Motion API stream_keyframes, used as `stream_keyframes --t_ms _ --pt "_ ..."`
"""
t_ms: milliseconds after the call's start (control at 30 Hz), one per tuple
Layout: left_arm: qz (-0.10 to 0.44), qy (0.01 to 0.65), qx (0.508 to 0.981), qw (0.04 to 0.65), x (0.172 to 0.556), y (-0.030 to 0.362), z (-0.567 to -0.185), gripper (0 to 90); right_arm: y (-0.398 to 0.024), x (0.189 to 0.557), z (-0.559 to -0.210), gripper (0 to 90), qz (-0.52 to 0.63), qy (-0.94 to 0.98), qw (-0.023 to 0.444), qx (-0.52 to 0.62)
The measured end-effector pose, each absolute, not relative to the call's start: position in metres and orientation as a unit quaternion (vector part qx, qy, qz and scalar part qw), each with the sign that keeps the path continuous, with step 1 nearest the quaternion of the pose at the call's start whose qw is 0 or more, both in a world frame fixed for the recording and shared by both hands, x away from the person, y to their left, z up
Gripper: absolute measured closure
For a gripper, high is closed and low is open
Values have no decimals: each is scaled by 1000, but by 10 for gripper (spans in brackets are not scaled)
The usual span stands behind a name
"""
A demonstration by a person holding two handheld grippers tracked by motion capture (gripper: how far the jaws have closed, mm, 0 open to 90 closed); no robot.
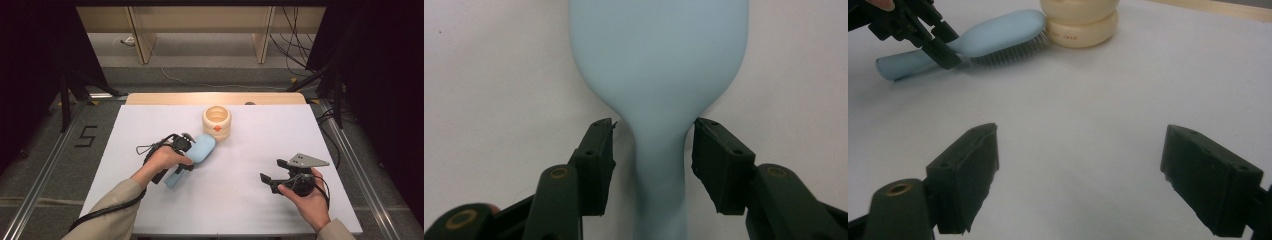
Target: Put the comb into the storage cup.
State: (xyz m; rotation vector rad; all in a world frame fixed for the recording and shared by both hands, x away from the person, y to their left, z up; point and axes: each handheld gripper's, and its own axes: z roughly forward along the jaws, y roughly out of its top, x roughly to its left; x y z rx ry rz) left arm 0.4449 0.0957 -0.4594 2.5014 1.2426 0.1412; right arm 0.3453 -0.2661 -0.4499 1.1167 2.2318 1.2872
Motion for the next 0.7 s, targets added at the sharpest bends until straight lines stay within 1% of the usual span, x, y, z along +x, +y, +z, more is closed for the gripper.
stream_keyframes --t_ms 500,700 --pt "40 442 882 157 448 96 -463 552 -266 345 -450 165 451 785 166 392" --pt "38 445 881 155 449 94 -462 639 -266 345 -450 165 451 784 165 393"
